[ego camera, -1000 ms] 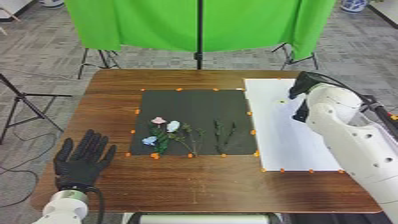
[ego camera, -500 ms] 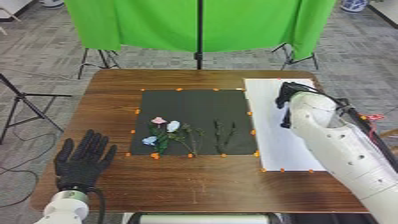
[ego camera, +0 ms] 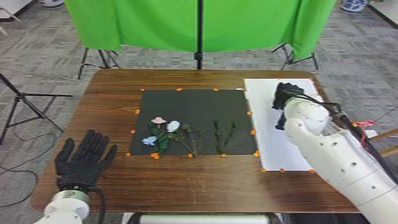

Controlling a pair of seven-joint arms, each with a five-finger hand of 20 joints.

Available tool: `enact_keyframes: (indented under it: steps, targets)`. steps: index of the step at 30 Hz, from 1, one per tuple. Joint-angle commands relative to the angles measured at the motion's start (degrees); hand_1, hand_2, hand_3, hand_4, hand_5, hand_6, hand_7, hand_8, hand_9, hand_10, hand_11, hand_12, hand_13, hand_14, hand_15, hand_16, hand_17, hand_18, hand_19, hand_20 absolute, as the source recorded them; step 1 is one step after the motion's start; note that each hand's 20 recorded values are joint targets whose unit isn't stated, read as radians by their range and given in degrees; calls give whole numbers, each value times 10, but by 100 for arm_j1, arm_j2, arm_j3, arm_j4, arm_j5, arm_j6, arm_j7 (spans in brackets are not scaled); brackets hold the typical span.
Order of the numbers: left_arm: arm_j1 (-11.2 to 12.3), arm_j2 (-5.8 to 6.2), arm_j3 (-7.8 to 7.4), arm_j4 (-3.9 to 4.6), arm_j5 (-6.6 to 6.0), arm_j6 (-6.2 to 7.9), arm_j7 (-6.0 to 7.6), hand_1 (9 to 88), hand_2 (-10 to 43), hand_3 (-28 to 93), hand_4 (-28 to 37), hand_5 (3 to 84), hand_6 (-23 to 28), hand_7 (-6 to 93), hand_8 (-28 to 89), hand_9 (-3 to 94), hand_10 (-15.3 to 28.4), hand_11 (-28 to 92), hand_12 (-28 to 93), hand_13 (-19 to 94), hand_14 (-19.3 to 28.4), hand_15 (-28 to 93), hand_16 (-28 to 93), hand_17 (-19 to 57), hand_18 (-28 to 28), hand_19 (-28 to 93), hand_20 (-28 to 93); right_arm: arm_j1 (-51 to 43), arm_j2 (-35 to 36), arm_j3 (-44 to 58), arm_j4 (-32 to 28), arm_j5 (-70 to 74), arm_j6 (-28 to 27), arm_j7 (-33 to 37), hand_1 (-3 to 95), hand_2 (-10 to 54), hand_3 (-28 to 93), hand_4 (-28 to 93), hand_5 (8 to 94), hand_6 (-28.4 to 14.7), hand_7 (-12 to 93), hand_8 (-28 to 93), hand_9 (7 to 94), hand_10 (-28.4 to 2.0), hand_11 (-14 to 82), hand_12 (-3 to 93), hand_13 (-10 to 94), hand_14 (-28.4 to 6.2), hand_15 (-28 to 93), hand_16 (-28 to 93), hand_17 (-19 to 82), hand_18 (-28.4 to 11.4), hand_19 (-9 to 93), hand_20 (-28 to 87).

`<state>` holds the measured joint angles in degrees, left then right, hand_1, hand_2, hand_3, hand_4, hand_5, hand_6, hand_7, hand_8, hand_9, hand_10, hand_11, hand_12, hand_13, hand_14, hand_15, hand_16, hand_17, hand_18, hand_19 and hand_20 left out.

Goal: Arrange flowers

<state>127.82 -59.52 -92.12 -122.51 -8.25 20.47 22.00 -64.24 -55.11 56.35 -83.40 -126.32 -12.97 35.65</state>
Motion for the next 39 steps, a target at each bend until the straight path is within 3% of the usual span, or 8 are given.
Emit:
enact_keyframes:
  steps: [1, 6, 11, 16, 18, 20, 25, 39]
  targets:
    - [123, -77, 97, 125, -54, 57, -97, 259, 123, 768, -283, 440, 78, 198, -106, 384, 147, 297, 123, 289, 145, 495, -56, -61, 148, 398, 198, -200, 215, -151, -244, -144, 659, -65, 648, -95, 639, -283, 755, -17, 302, 98, 825, -102, 135, 464, 635, -68, 409, 417, 320, -212, 797, 407]
    - [174, -49, 69, 105, -77, 78, -80, 259, 123, 769, -283, 439, 77, 198, -106, 384, 147, 297, 123, 289, 145, 495, -56, -61, 148, 398, 198, -332, 351, -306, -897, -417, 1276, -265, 642, -95, 652, -283, 753, -18, 306, 110, 824, -101, 136, 468, 634, -68, 410, 420, 323, -212, 797, 409]
    - [168, -15, 36, 89, -101, 82, -56, 259, 123, 768, -283, 439, 78, 197, -106, 384, 147, 296, 123, 290, 145, 495, -55, -61, 148, 398, 198, -170, 70, -815, -1377, -1025, 1124, -766, 637, -95, 662, -283, 750, -19, 308, 111, 822, -104, 138, 468, 629, -68, 413, 418, 322, -213, 798, 409]
    - [16, 40, 87, 95, 18, 63, -72, 259, 124, 767, -283, 439, 78, 197, -106, 384, 147, 296, 123, 289, 145, 495, -55, -61, 148, 398, 198, -43, -241, -1394, -1544, -1287, 929, -1039, 634, -95, 666, -283, 747, -20, 313, 111, 819, -105, 138, 467, 626, -68, 415, 416, 321, -213, 799, 409]
    - [-92, 96, 138, 100, 16, 182, 34, 259, 124, 767, -283, 440, 78, 197, -106, 384, 147, 296, 122, 291, 145, 496, -55, -61, 148, 398, 198, -8, -325, -1732, -1451, -1680, 1083, -1095, 634, -95, 667, -283, 746, -20, 315, 111, 817, -105, 138, 467, 625, -67, 413, 412, 321, -213, 799, 409]
    - [-190, 112, 158, 130, -4, 164, 97, 260, 124, 768, -283, 443, 78, 199, -106, 387, 147, 298, 123, 291, 146, 496, -55, -61, 148, 398, 197, -11, -376, -1989, -1362, -1940, 1179, -1210, 634, -95, 667, -283, 744, -20, 316, 109, 817, -104, 137, 465, 625, -67, 414, 411, 322, -214, 799, 408]
    - [-446, 164, 232, 223, 125, 101, -1, 260, 124, 770, -283, 444, 78, 202, -107, 389, 147, 299, 123, 294, 145, 497, -55, -61, 148, 398, 198, 100, -535, -2376, -1142, -1989, 1128, -1227, 636, -95, 667, -283, 746, -20, 319, 103, 819, -105, 138, 462, 627, -68, 414, 409, 325, -215, 802, 407]
    - [-269, 132, 105, 163, 61, 156, 5, 259, 124, 769, -283, 445, 78, 202, -108, 390, 147, 299, 123, 294, 145, 497, -55, -60, 148, 398, 198, 256, -645, -2671, -1004, -2165, 1058, -1317, 639, -95, 669, -283, 738, -19, 302, 78, 810, -107, 124, 446, 619, -75, 413, 398, 326, -219, 806, 401]
